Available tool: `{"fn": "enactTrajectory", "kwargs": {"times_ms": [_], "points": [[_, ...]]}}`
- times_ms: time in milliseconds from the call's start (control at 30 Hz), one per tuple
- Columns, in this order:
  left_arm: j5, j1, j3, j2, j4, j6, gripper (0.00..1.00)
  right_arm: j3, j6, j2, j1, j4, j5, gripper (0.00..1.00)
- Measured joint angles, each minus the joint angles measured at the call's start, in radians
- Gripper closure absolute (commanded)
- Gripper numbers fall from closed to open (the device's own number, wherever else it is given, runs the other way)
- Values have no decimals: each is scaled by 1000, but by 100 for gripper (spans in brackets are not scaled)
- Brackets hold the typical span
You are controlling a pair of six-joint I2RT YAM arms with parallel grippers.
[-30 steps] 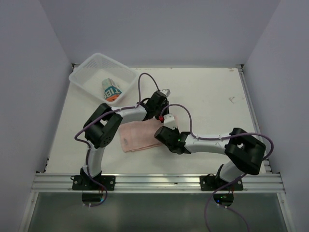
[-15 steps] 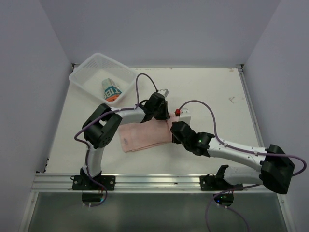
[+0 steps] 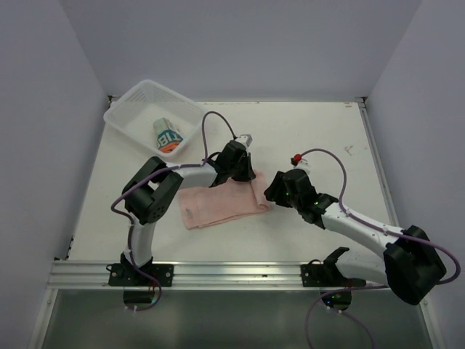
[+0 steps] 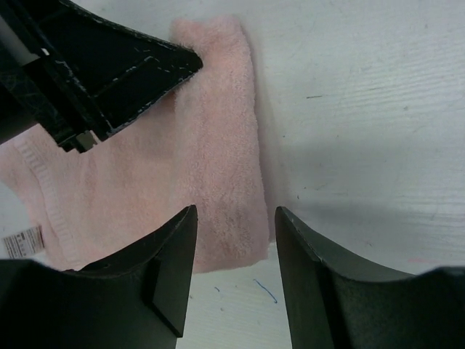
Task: Roll the towels
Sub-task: Roll the towel
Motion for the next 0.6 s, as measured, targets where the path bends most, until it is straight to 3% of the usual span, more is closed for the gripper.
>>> {"fn": "enactTrajectory", "kwargs": {"times_ms": [400,600], "points": [[0,0,-10,-4,11,0,100,-93,60,183,-37,195,-165,47],[-3,0,-10,-5,10,0,100,-127,75,202,-40,299,-192,53]]}}
